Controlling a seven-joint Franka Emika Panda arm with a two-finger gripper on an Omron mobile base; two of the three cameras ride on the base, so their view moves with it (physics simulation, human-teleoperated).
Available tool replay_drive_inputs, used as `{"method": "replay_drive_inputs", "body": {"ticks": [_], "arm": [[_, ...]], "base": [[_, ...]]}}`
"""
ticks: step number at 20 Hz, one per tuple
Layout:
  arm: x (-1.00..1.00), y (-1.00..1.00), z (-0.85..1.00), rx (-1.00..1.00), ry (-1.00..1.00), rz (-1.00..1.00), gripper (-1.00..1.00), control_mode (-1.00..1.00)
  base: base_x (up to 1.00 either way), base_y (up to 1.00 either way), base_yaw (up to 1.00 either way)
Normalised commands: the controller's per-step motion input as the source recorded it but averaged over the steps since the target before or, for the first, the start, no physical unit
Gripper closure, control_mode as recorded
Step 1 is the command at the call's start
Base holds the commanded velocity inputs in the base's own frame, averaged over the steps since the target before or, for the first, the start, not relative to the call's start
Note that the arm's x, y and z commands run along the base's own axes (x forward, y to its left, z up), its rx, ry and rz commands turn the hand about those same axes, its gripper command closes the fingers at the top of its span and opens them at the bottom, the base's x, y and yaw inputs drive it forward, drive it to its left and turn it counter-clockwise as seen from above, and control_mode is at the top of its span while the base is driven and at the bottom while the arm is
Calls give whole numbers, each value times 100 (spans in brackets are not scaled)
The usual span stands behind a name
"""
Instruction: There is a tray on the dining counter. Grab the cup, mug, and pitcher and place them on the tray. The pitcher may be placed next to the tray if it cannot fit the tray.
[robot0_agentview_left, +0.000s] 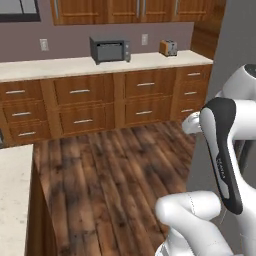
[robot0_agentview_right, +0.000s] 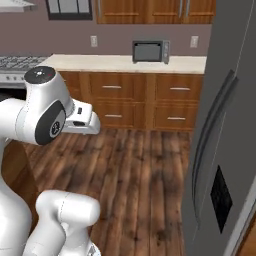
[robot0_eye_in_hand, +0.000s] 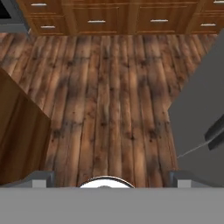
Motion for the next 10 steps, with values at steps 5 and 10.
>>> {"method": "replay_drive_inputs", "body": {"ticks": [5,10], "arm": [[0,0,0,0,0,0,-100,100],[0,0,0,0,0,0,-100,100]], "base": [[100,0,12],[100,0,32]]}}
